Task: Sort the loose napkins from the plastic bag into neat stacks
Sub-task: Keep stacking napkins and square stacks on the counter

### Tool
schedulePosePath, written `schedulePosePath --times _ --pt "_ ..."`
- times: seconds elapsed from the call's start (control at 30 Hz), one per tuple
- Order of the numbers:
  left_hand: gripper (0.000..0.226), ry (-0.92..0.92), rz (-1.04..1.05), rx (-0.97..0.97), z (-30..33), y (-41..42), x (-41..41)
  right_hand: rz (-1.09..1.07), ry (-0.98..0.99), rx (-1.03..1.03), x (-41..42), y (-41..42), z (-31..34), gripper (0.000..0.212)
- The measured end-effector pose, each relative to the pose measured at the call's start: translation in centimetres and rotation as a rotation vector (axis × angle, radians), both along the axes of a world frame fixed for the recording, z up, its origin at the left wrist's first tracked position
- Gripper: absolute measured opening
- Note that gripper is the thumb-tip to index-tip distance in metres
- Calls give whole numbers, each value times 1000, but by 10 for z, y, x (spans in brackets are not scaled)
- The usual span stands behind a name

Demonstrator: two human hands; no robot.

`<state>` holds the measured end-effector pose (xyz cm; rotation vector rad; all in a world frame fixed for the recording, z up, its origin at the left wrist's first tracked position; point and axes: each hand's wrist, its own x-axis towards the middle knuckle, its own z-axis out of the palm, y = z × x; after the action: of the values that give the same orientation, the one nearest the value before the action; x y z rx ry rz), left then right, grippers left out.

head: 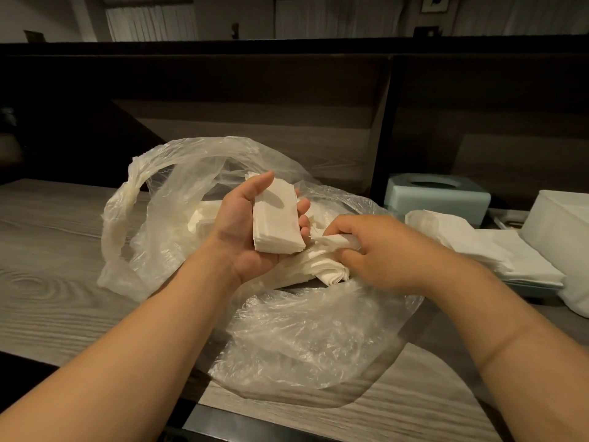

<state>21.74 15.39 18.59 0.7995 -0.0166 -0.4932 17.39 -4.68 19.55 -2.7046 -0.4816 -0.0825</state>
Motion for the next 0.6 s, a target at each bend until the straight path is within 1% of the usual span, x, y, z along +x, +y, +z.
schedulePosePath --times 0.07,0.1,0.17,0.23,0.33,0.43,0.5,0.57,0.6 --pt "51 1 13 3 1 -1 -1 -6 -6 -2 0 0 -1 30" --pt "51 0 15 5 0 0 -1 -10 -14 3 0 0 -1 33" --pt "51 3 11 0 1 0 -1 -22 -67 19 0 2 -1 27" --pt "50 6 14 3 1 0 -1 -37 -135 97 1 3 -1 18" --pt "45 18 62 15 3 -2 -3 -37 -149 409 1 3 0 12" --pt "42 27 63 -12 4 -3 -5 39 -106 680 -2 2 5 11" --pt "38 12 82 24 4 -2 -5 88 -47 846 -4 1 8 14" --pt "35 -11 93 71 4 -2 -5 148 54 986 -4 -3 10 12" --pt "34 -23 89 93 5 -2 -6 186 111 1049 -4 -5 11 15"
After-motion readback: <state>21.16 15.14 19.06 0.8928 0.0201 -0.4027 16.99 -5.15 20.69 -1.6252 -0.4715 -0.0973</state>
